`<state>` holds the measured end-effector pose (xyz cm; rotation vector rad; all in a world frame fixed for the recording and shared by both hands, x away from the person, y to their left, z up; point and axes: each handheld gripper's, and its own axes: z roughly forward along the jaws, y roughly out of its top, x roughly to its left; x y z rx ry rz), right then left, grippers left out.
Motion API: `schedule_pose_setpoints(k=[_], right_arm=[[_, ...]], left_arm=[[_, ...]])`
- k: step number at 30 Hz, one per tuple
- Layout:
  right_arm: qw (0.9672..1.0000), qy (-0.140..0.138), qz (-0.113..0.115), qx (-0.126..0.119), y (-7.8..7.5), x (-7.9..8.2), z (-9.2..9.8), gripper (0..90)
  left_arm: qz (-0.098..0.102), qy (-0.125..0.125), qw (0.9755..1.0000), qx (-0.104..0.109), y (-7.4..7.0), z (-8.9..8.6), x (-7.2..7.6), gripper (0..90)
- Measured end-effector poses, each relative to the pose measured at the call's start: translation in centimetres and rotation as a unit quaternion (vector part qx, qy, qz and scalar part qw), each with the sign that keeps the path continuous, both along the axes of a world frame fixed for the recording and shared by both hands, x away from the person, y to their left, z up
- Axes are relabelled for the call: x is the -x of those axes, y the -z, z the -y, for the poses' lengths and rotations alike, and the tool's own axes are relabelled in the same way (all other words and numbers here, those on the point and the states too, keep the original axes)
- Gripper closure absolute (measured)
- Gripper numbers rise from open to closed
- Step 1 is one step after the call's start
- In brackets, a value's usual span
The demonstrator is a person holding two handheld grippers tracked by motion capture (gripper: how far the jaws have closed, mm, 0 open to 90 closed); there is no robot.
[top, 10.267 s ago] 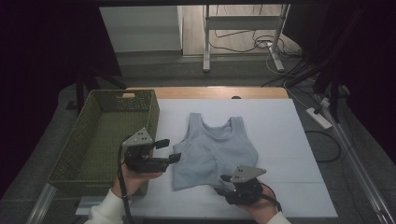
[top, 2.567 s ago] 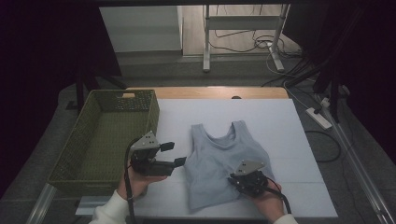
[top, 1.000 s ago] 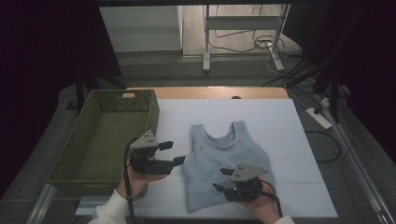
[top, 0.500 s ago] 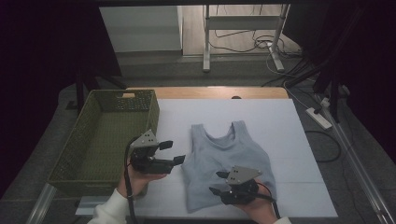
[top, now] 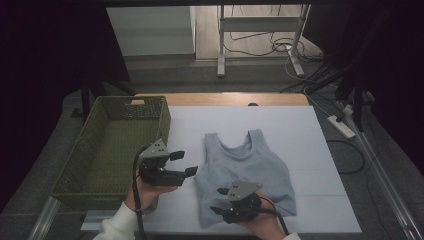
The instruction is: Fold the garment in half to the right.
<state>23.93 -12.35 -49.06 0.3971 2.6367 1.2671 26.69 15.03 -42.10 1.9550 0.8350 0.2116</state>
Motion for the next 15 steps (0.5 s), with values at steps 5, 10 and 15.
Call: schedule_pose_setpoints(k=[5, 10, 15], right_arm=[[0.9997, -0.025, -0.005, 0.007, 0.4, 0.5, -1.7, 42.2], [0.9989, -0.043, -0.008, 0.018, 1.0, 1.0, -2.9, 41.9], [0.9981, -0.059, -0.004, 0.018, 1.1, 1.6, -3.7, 41.9]], left_arm=[[0.0, 0.0, 1.0, -0.001, 0.1, 0.1, 0.0, 26.7], [0.0, -0.001, 1.0, -0.001, 0.0, 0.0, 0.0, 26.3], [0.0, 0.0, 1.0, -0.001, 0.0, 0.0, 0.0, 26.2]])
